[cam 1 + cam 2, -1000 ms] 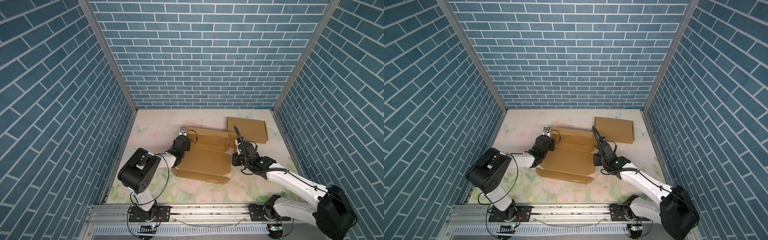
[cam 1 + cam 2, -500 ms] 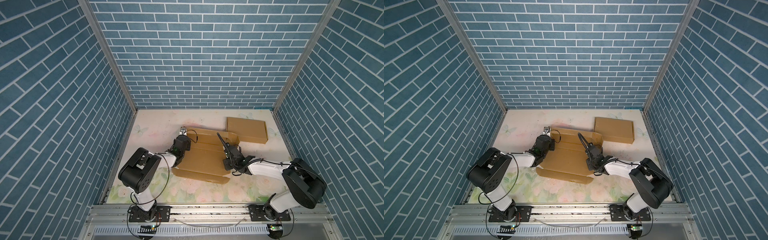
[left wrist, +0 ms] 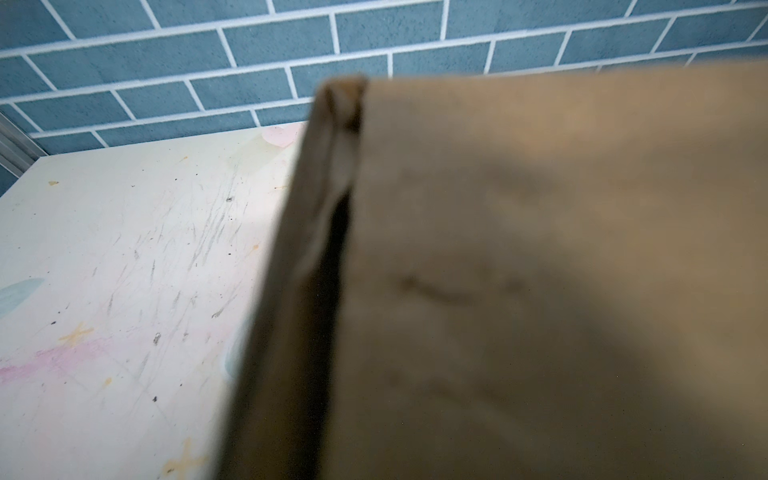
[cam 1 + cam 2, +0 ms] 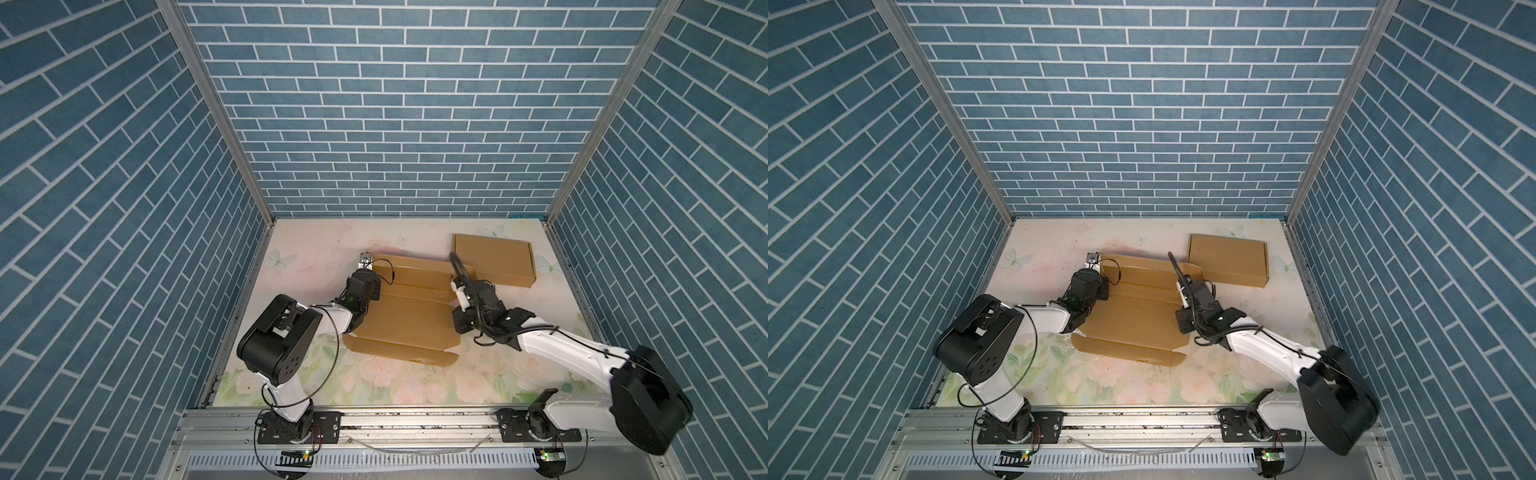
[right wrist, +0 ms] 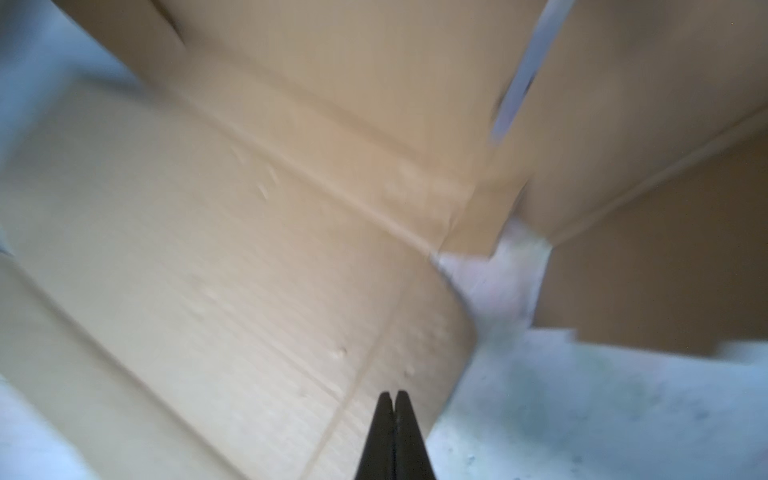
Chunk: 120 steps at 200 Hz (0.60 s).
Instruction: Fold the paper box
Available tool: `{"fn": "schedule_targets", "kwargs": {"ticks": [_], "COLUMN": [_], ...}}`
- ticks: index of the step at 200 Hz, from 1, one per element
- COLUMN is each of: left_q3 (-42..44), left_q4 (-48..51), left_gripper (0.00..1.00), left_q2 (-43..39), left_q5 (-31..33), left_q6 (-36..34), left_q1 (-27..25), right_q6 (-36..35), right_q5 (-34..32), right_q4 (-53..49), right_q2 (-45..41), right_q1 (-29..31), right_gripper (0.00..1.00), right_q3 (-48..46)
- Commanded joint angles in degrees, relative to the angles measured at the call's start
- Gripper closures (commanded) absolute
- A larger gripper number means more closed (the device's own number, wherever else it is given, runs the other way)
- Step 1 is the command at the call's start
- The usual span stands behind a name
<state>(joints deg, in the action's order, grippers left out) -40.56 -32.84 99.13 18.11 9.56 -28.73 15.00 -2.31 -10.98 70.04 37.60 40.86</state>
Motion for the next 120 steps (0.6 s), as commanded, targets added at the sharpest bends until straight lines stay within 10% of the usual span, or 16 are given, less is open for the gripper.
{"fn": "schedule_targets", "kwargs": {"ticks": [1,46,120], "left_q3": [0.8,0.8,-1.4], "left_q4": [6.8,6.9,8.1], "left_gripper": [1.0,1.0,1.0], "left_q2": [2.8,3.0,3.6], "left_q5": [-1.8,-1.9,-2.6], "left_q6": [0.0,0.1,0.3], "left_q1": [0.1,0.1,0.3], "right_q6": [-3.1,-7.4,-15.9], "right_q5": [6.1,5.3,14.0], "right_q4": [-6.2,-7.4,-3.1], "right_q2": [-7.2,-4.9,15.5], "right_q1": [-7.9,-24.8,-25.9], "right_gripper": [1.0,1.0,0.98], "right_q3": [5.1,10.3,15.7]}}
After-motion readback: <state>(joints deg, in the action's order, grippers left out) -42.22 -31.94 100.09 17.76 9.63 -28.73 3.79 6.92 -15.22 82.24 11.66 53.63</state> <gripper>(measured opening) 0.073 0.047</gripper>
